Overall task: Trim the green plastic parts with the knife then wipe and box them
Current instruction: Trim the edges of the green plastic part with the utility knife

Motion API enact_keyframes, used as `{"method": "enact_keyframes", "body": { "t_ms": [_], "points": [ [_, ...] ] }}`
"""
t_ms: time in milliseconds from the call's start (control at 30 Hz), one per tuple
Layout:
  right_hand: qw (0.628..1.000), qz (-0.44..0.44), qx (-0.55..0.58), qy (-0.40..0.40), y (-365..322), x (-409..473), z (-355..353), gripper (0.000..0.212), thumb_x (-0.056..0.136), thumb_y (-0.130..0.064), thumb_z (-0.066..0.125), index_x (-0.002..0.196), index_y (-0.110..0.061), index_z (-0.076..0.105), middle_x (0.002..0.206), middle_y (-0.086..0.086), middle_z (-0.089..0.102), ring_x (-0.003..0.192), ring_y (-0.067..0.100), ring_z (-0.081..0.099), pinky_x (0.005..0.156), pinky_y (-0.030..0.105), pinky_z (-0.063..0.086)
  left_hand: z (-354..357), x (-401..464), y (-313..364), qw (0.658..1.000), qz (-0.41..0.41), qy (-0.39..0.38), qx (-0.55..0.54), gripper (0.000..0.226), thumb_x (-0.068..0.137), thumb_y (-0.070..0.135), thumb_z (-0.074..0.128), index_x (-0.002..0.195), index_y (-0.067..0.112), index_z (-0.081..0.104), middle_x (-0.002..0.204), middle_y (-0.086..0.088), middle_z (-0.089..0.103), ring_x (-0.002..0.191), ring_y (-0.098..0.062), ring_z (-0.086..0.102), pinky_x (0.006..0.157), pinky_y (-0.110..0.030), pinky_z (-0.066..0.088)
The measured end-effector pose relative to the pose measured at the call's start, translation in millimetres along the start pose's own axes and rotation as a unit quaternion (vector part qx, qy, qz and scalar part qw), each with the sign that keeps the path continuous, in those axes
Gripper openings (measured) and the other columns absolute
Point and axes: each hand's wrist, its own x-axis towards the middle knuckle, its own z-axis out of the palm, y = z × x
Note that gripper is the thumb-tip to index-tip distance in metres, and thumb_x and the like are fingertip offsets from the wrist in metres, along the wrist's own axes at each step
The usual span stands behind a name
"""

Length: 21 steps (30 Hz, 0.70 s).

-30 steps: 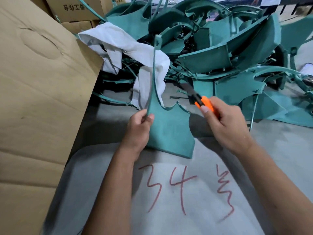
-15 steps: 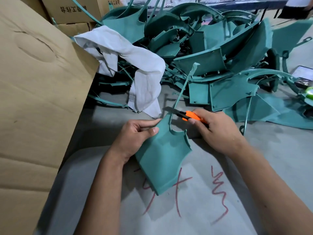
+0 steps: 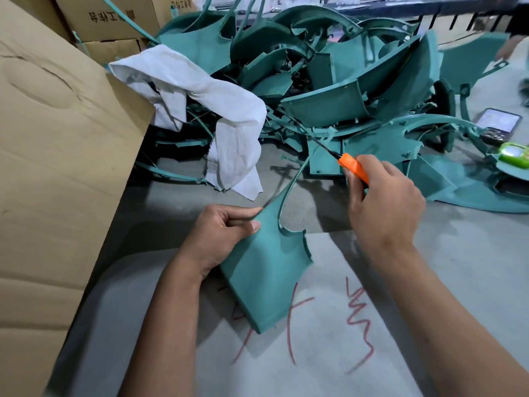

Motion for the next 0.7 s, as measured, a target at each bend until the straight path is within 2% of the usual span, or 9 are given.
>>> {"method": "enact_keyframes", "body": {
  "t_ms": [67, 133, 200, 300, 400, 467, 567, 633, 700],
  "points": [
    [1.0, 0.001, 0.013, 0.005, -6.9, -3.4, 2.2, 0.019, 0.105, -0.035, 0.056, 0.101, -0.018, 0.063, 0.077, 0.001, 0.058, 0.063, 0.024, 0.038, 0.053, 0.033, 0.021, 0.9, 0.6, 0.0, 1.0, 0.0, 0.01, 0.01, 0.031, 0.089, -0.001, 0.074, 0.119, 0.007, 0.075, 0.101, -0.004, 0.078, 0.085, -0.008, 0.069, 0.079, -0.023, 0.057],
    [0.998, -0.031, 0.028, -0.04, -9.2, -4.8, 5.3, 0.022, 0.105, -0.037, 0.054, 0.101, -0.017, 0.064, 0.075, 0.001, 0.059, 0.06, 0.027, 0.047, 0.049, 0.034, 0.034, 0.9, -0.2, 0.7, 1.0, -0.001, 0.01, 0.006, 0.03, 0.09, 0.0, 0.073, 0.118, 0.009, 0.075, 0.1, -0.002, 0.079, 0.083, -0.005, 0.069, 0.073, -0.019, 0.055],
    [0.99, -0.08, 0.032, -0.107, -9.7, -6.7, 8.3, 0.025, 0.105, -0.039, 0.052, 0.102, -0.019, 0.065, 0.074, 0.001, 0.059, 0.062, 0.03, 0.052, 0.055, 0.038, 0.045, 0.2, -0.7, 1.6, 1.0, -0.001, 0.008, -0.004, 0.03, 0.09, 0.0, 0.073, 0.119, 0.009, 0.075, 0.101, -0.001, 0.079, 0.083, -0.004, 0.069, 0.07, -0.015, 0.053],
    [0.973, -0.133, 0.053, -0.18, -10.8, -9.2, 9.2, 0.024, 0.102, -0.043, 0.051, 0.103, -0.025, 0.066, 0.072, -0.005, 0.053, 0.062, 0.028, 0.048, 0.057, 0.034, 0.035, -0.1, -0.7, 1.8, 1.0, 0.003, 0.009, 0.003, 0.03, 0.09, -0.001, 0.072, 0.119, 0.007, 0.074, 0.103, -0.002, 0.078, 0.085, -0.003, 0.069, 0.072, -0.015, 0.053],
    [0.949, -0.178, 0.07, -0.252, -5.3, -7.4, 7.3, 0.018, 0.102, -0.043, 0.055, 0.105, -0.031, 0.068, 0.075, -0.006, 0.065, 0.068, 0.025, 0.059, 0.059, 0.033, 0.04, -0.2, 0.0, 2.5, 1.0, 0.008, 0.016, 0.007, 0.03, 0.09, 0.0, 0.073, 0.119, 0.007, 0.074, 0.105, -0.002, 0.078, 0.086, -0.001, 0.069, 0.075, -0.014, 0.053],
    [0.936, -0.191, 0.1, -0.278, -1.6, -7.1, 5.0, 0.013, 0.101, -0.042, 0.06, 0.103, -0.033, 0.07, 0.072, -0.008, 0.066, 0.069, 0.024, 0.061, 0.06, 0.033, 0.042, -0.9, 0.5, 2.9, 1.0, 0.007, 0.026, 0.01, 0.03, 0.089, 0.0, 0.074, 0.118, 0.008, 0.075, 0.106, -0.002, 0.078, 0.087, 0.0, 0.069, 0.079, -0.014, 0.052],
    [0.945, -0.166, 0.075, -0.27, -0.2, -6.0, 5.4, 0.016, 0.101, -0.043, 0.058, 0.106, -0.032, 0.069, 0.076, -0.008, 0.069, 0.074, 0.026, 0.064, 0.065, 0.038, 0.052, -1.6, -0.2, 2.9, 1.0, -0.001, 0.021, 0.008, 0.031, 0.089, 0.0, 0.073, 0.119, 0.007, 0.074, 0.105, -0.004, 0.078, 0.087, -0.003, 0.07, 0.078, -0.016, 0.054],
    [0.962, -0.135, 0.042, -0.232, 2.5, -3.5, 7.1, 0.02, 0.101, -0.044, 0.057, 0.11, -0.03, 0.069, 0.08, -0.004, 0.071, 0.075, 0.029, 0.065, 0.068, 0.04, 0.055, -1.1, -1.6, 2.8, 1.0, -0.007, 0.016, 0.001, 0.031, 0.089, -0.001, 0.073, 0.119, 0.006, 0.074, 0.102, -0.004, 0.079, 0.083, -0.004, 0.071, 0.072, -0.016, 0.055],
    [0.977, -0.105, 0.031, -0.185, 6.2, -0.2, 7.7, 0.02, 0.101, -0.042, 0.059, 0.108, -0.027, 0.07, 0.077, -0.001, 0.069, 0.07, 0.03, 0.062, 0.065, 0.039, 0.054, -0.5, -1.9, 2.6, 1.0, -0.009, 0.016, 0.003, 0.031, 0.088, -0.001, 0.074, 0.118, 0.007, 0.075, 0.1, -0.004, 0.079, 0.081, -0.004, 0.07, 0.071, -0.017, 0.055]
  ]
}}
